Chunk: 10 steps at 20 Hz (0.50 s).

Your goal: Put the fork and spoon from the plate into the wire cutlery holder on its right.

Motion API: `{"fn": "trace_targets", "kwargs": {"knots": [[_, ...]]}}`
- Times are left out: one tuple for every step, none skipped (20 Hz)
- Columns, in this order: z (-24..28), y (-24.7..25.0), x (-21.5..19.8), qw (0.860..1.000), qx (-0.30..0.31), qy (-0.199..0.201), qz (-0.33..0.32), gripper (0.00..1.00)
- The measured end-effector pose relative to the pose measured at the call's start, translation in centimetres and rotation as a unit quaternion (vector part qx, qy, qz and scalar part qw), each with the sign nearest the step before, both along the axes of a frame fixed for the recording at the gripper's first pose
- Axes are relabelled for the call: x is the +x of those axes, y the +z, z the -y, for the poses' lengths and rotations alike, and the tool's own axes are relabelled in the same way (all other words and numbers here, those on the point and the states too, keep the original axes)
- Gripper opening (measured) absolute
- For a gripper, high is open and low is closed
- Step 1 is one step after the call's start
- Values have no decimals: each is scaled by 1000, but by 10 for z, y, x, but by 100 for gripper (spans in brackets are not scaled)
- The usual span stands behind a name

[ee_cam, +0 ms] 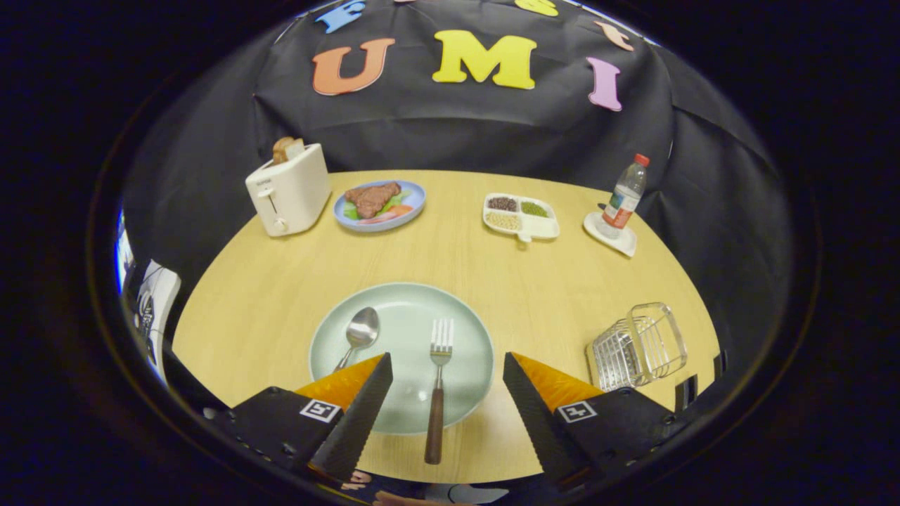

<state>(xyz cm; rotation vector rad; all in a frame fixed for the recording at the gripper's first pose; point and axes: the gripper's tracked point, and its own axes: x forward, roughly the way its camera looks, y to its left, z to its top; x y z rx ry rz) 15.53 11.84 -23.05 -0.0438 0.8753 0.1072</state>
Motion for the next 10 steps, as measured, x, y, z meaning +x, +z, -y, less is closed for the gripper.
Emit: {"fn": "trace_targets", "kwargs": {"knots": [[-1,-5,1,1000,-1,0,-10,95],[-3,-9,4,1000,-1,3,-15,94],[-5,-12,5,1000,-2,6,-22,93],[-5,-16,6,1000,-4,6,-31,92],[-4,-20,6,999,-6,5,-40,92],[-5,-24,5,999,-8,3,-54,92],[-8,-30,3,997,-5,6,-72,89],[-13,-35,1,996,4,10,-88,87],[-16,-39,-1,995,16,9,-102,84],[-20,-43,-2,993,27,5,-119,81]]}}
